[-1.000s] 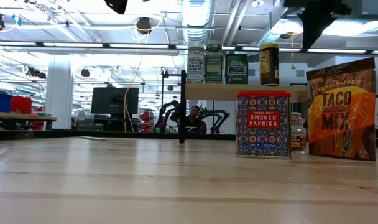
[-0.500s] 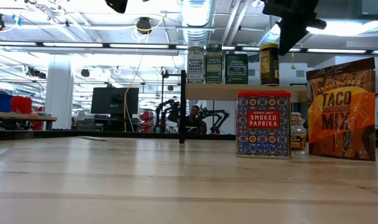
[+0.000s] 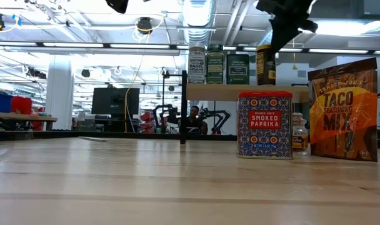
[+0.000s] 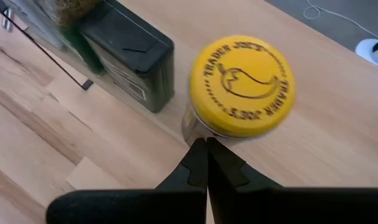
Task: Shelf spices
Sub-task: Put the brown seasoning bottle on the shelf
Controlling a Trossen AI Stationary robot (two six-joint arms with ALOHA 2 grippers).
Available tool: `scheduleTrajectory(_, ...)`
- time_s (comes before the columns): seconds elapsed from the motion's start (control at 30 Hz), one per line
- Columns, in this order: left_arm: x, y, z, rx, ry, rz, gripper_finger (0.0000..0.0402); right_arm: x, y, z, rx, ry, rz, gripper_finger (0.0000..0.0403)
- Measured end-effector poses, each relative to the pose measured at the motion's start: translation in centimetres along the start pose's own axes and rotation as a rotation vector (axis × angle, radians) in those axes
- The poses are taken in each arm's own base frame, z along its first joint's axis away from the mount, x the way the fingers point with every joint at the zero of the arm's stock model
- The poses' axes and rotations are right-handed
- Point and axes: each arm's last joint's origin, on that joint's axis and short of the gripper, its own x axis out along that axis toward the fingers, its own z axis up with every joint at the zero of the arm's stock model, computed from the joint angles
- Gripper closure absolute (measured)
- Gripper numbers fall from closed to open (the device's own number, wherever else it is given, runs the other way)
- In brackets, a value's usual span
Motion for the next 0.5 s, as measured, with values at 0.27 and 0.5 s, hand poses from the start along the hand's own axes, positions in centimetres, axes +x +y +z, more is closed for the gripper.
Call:
scheduleTrajectory(0.27, 0.0, 0.0, 0.0, 0.0, 0.001, 0.0, 0.0183, -1.1, 0.3, 0.3, -0.013, -0.044, 0.049, 0.0401)
scheduleTrajectory(0.5, 0.0, 0.0, 0.0, -0.002, 0.002, 0.0, 0.0183, -4.7, -0.3, 0.8, 0.002, -0.19, 0.006, 0.0401)
